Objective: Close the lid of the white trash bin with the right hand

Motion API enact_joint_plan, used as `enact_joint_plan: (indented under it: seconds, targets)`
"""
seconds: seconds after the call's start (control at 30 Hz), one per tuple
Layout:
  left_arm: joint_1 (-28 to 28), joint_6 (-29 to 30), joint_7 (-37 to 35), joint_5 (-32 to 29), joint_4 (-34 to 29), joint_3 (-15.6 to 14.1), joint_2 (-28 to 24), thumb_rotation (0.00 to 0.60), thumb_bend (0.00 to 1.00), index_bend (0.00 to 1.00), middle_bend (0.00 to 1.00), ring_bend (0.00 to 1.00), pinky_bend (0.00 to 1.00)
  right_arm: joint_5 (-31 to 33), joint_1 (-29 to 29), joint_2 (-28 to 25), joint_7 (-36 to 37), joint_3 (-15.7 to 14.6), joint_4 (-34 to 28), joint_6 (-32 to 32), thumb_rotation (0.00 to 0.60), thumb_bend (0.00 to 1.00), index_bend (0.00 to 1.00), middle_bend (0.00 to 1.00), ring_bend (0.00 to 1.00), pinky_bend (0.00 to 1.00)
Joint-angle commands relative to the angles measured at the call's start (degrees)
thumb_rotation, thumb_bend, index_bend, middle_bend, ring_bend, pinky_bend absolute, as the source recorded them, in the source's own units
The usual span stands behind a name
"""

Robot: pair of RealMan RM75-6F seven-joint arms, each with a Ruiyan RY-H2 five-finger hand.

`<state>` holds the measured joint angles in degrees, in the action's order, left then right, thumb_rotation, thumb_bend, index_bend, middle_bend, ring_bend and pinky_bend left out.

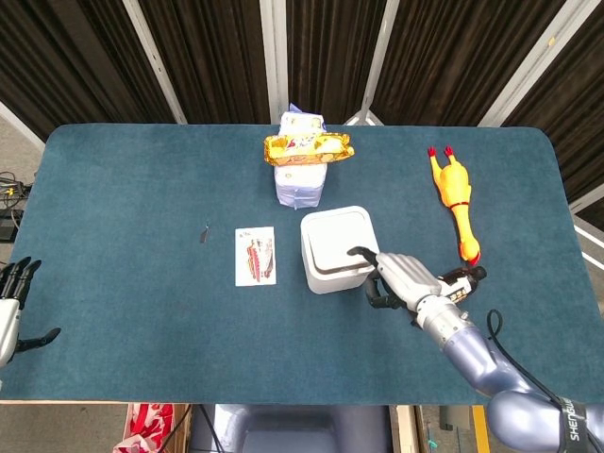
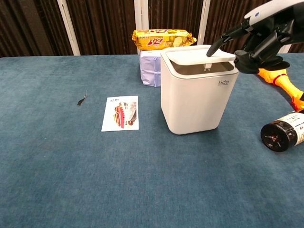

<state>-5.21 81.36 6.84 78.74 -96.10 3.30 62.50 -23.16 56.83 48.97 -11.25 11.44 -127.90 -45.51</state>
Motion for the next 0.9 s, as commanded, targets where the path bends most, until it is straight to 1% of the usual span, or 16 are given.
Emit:
enact_joint_plan:
  seconds: [0.03, 0.23, 0.37, 0.43, 0.63, 0.8, 0.9]
  targets:
    - [0.0, 0.0, 0.0, 0.0, 0.0, 0.0, 0.0, 0.6, 0.0, 0.0, 0.0, 0.0, 0.0, -0.3, -0.3, 1.2, 0.5, -0.7, 0.6, -0.5, 0.6, 0.75, 0.15, 0.75, 0.86, 0.82]
    - [0.1, 0.3, 0.1, 0.3, 0.1, -0.1, 0.1, 0.6, 0.0, 0.0, 0.0, 0.0, 0.0, -0.9, -0.5, 2.7, 0.6, -2.0, 1.0, -0.9, 0.6, 0.75, 0.15, 0.75, 0.86, 0.82]
    - [0.2, 0.5, 0.1, 0.2, 0.1, -0.1, 0.1, 0.6, 0.0, 0.0, 0.0, 0.0, 0.0, -0.8, -0.6, 3.9, -0.1, -3.5, 0.9, -1.7, 0.6, 0.75, 0.15, 0.75, 0.86, 0.82]
    - [0.3, 0.7, 0.1, 0.2, 0.1, -0.1, 0.1, 0.6, 0.0, 0.0, 0.0, 0.0, 0.0, -0.8, -0.7, 4.2, 0.0, -3.6, 1.0, -2.2, 0.6, 0.75, 0.15, 0.75, 0.86, 0.82]
    - [0.4, 0.9, 0.3, 0.2, 0.1, -0.1, 0.1, 0.6, 0.0, 0.0, 0.0, 0.0, 0.0, -3.2, -1.9, 3.8, 1.1, -2.5, 0.7, -5.6, 0.6, 0.75, 0.15, 0.75, 0.86, 0.82]
    - [0.5, 1.2, 0.5, 0.3, 0.1, -0.1, 0.1, 0.6, 0.0, 0.0, 0.0, 0.0, 0.0, -4.1, -3.1, 1.9, 2.9, -1.2, 0.0, -6.6, 0.6, 0.75, 0.15, 0.75, 0.86, 0.82]
    - [0.6, 1.5, 0.6, 0.5, 0.2, -0.1, 0.3, 0.6, 0.0, 0.0, 0.0, 0.0, 0.0, -6.5, -4.7, 0.7, 4.4, 0.1, 0.0, -9.1, 0.6, 0.75, 0.15, 0.75, 0.85, 0.82]
